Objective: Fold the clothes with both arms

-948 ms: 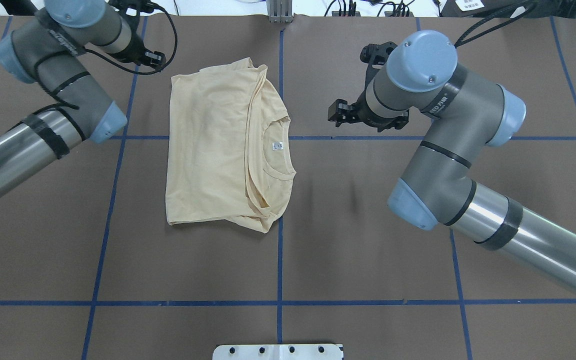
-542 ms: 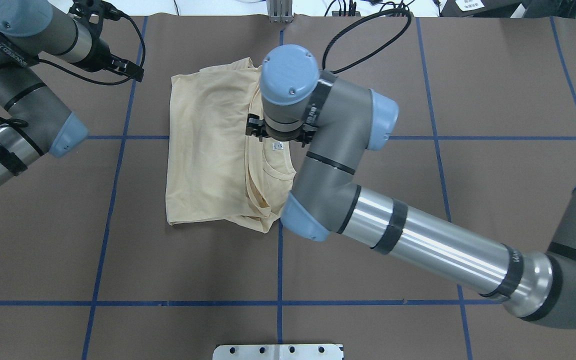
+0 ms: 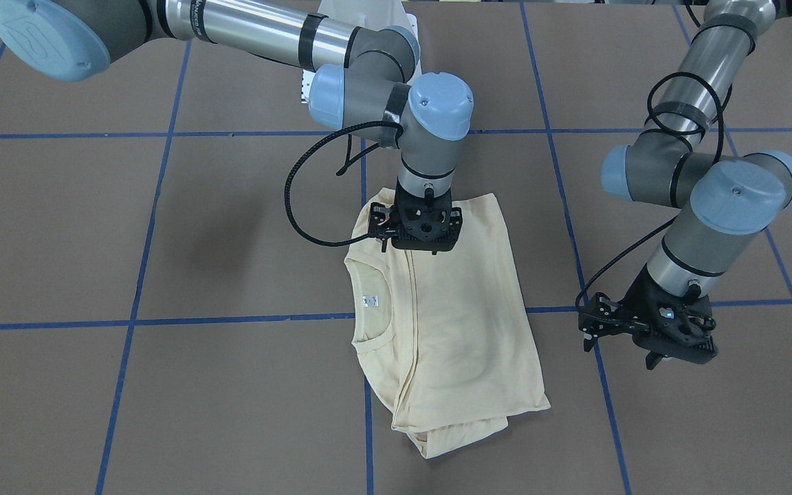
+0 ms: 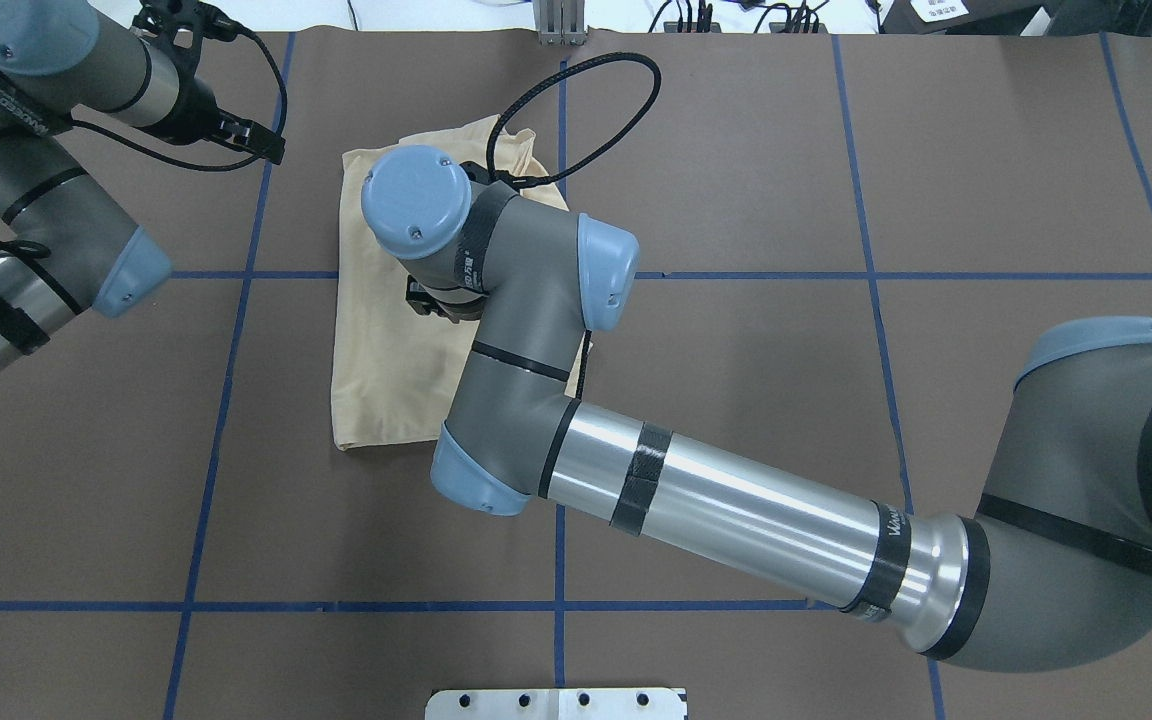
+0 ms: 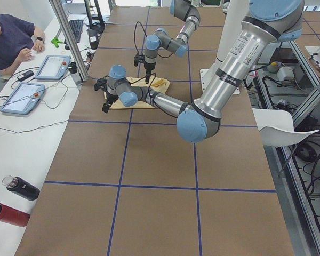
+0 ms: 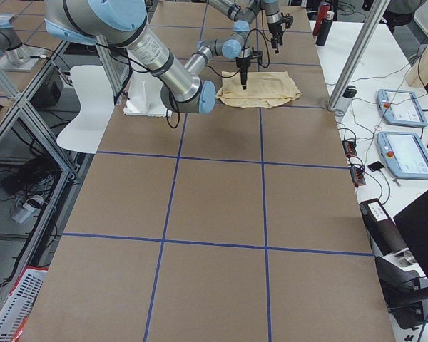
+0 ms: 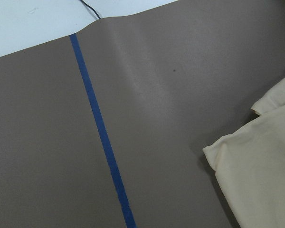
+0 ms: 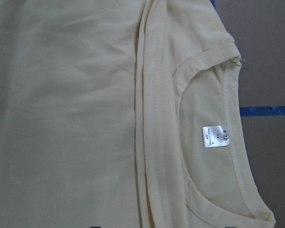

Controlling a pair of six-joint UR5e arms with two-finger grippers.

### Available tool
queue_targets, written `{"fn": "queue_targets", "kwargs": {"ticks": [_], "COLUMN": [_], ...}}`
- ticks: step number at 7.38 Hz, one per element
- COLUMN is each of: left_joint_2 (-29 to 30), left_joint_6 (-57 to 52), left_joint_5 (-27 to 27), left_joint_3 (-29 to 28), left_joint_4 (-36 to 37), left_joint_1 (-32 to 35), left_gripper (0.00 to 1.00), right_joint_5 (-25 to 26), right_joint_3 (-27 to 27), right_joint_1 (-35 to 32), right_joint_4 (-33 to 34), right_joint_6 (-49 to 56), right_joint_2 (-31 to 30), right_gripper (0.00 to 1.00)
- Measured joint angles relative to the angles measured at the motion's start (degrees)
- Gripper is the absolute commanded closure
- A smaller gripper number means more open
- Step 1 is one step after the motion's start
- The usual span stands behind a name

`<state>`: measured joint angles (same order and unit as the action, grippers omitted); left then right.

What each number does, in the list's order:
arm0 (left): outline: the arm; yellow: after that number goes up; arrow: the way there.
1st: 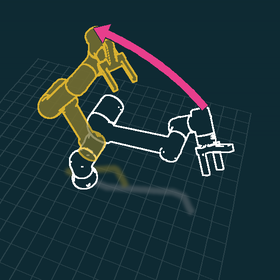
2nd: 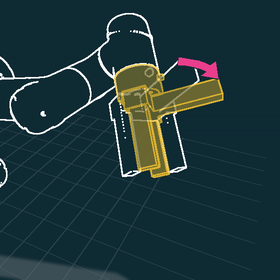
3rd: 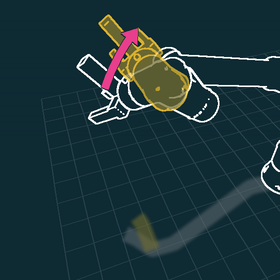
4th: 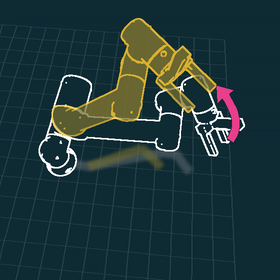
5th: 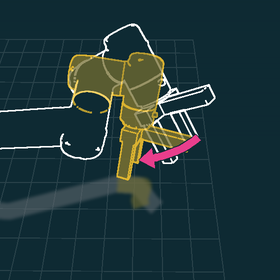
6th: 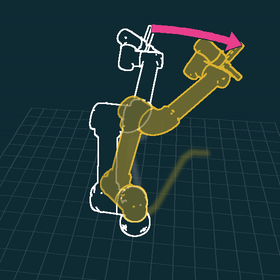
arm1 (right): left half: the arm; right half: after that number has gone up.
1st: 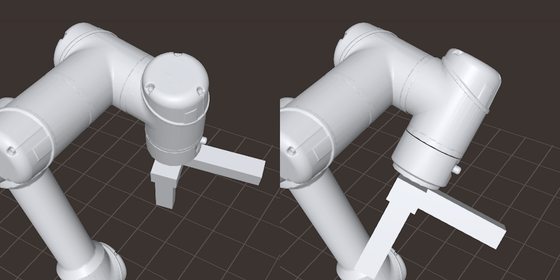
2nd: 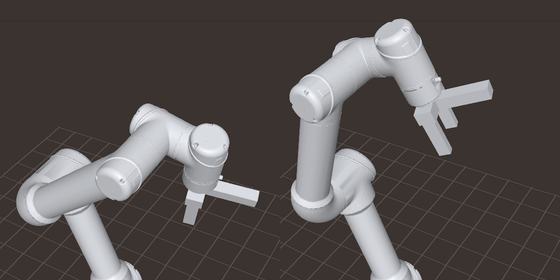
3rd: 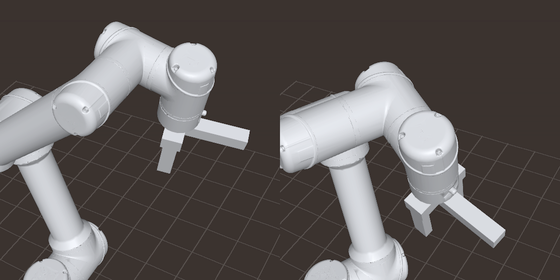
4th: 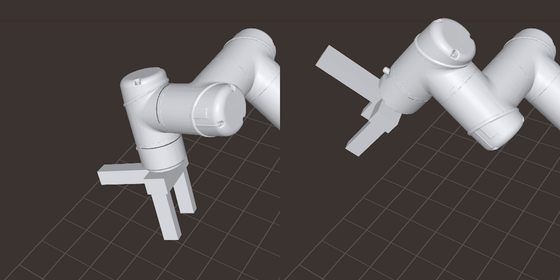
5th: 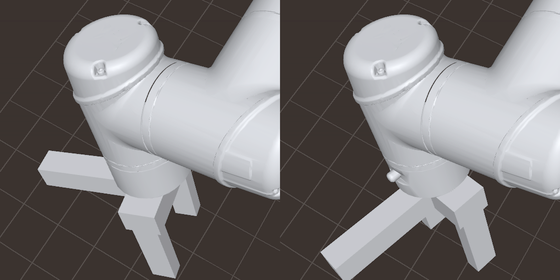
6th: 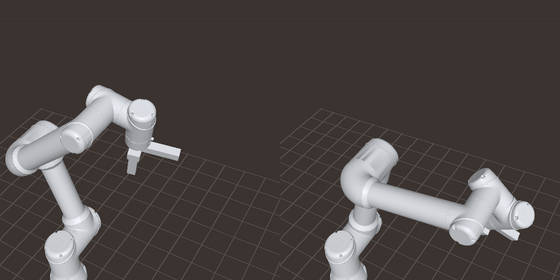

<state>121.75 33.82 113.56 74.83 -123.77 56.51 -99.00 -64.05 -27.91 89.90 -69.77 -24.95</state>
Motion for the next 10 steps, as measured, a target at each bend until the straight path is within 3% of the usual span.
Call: {"fn": "queue_targets", "kwargs": {"ticks": [5,7,10], "left_joint_2": [-0.02,-0.02,-0.02], "left_joint_6": [0.28,0.29,0.29], "left_joint_5": [0.08,0.08,0.09], "left_joint_3": [0.05,0.05,0.05], "left_joint_4": [-0.06,-0.05,-0.04], "left_joint_1": [-0.03,-0.05,-0.06], "left_gripper": [0.0,0.0,0.0], "right_joint_5": [0.74,1.3,1.71], "right_joint_3": [4.16,4.69,4.72], "right_joint_1": [1.5,1.97,2.2], "right_joint_4": [0.19,0.19,1.73], "right_joint_6": [11.74,13.36,14.85], "right_joint_2": [0.35,0.33,0.49], "right_gripper": [0.31,0.44,0.72]}}
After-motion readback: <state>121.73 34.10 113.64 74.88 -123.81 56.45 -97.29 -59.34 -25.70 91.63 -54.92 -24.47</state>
